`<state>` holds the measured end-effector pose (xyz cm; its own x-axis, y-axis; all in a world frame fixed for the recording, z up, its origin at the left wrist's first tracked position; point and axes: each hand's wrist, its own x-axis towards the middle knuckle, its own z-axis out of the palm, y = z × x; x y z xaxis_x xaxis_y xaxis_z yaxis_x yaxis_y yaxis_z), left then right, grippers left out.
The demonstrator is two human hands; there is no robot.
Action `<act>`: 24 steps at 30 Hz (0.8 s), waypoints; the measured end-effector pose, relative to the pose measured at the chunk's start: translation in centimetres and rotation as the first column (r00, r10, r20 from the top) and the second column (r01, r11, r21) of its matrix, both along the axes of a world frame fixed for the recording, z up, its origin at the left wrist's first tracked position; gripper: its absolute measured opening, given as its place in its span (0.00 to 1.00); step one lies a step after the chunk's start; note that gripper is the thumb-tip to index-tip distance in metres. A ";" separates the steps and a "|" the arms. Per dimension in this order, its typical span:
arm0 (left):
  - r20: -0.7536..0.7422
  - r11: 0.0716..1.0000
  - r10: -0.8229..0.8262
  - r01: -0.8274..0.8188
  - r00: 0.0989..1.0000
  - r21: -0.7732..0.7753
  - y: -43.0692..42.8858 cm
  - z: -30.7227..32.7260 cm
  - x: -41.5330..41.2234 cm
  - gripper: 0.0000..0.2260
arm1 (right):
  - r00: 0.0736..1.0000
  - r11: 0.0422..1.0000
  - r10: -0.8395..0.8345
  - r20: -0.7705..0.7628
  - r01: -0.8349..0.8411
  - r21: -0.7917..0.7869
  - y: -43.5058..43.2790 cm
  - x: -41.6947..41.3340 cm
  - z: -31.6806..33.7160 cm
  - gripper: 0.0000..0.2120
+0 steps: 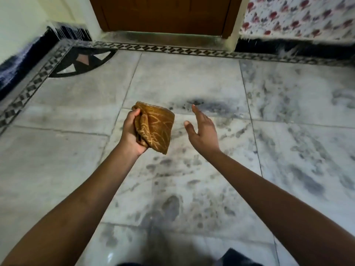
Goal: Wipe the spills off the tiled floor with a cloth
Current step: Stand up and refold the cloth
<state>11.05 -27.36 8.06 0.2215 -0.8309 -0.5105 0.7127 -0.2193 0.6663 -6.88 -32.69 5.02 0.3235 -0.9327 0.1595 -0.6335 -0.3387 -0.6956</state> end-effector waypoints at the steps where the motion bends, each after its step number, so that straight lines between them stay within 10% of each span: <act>1: 0.000 1.000 0.012 -0.012 1.000 0.027 -1.3 1.3 0.8 0.16 | 1.000 1.000 -0.003 0.009 0.003 0.012 -1.4 1.2 1.3 0.26; 24: -0.054 0.972 0.167 -0.155 0.985 0.174 4.3 52.4 3.4 0.17 | 0.963 0.958 0.173 0.205 -0.213 0.193 5.2 5.9 51.8 0.26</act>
